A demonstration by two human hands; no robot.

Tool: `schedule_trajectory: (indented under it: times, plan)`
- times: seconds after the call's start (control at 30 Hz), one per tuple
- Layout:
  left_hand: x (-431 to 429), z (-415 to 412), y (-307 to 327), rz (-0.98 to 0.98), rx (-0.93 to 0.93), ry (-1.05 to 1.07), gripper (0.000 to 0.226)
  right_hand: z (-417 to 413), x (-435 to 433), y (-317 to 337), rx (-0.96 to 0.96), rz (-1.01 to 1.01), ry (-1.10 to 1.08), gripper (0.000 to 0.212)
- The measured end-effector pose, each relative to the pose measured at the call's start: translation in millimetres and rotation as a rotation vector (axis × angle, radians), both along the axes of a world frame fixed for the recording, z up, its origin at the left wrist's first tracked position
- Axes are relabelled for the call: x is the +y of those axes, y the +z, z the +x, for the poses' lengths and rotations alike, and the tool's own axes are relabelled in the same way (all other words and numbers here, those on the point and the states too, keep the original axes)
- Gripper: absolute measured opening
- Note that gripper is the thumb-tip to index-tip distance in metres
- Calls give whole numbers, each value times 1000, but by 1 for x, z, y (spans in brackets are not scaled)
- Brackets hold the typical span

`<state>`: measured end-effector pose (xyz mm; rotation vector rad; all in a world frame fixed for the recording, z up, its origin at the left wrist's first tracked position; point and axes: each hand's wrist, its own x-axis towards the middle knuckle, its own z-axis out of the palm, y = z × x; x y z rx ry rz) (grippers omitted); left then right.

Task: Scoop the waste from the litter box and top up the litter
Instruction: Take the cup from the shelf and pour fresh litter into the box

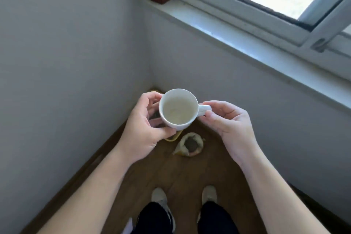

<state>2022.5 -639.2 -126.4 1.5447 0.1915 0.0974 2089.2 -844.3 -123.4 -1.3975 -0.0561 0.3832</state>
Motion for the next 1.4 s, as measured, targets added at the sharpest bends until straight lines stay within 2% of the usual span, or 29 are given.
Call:
schedule_trajectory:
  times: [0.07,0.17,0.23,0.37,0.57,0.8,1.0,1.2,1.4]
  plan:
    - [-12,-9,28,31,3,-41,66,-15,-11,26,5,37,-42,43]
    - [-34,-18,59,59,-13,-104,63,-37,-36,55,-13,72,-124,48]
    - [-54,-21,76,62,-22,-163,62,-52,-58,68,-40,68,-186,44]
    - [-108,-29,99,65,-46,-312,63,-90,-117,84,-81,47,-339,18]
    - [-238,-53,109,32,-72,-539,63,-170,-245,94,-82,13,-581,17]
    - [-419,-98,103,23,-56,-873,63,-283,-399,98,-68,-54,-901,16]
    - [-557,-113,88,81,-23,-1143,66,-347,-494,85,-6,-64,-1177,15]
    - [-668,-90,56,113,23,-1424,68,-353,-560,48,110,-68,-1358,22]
    - [-761,-48,-1,191,29,-1580,69,-324,-626,-5,192,-9,-1503,26]
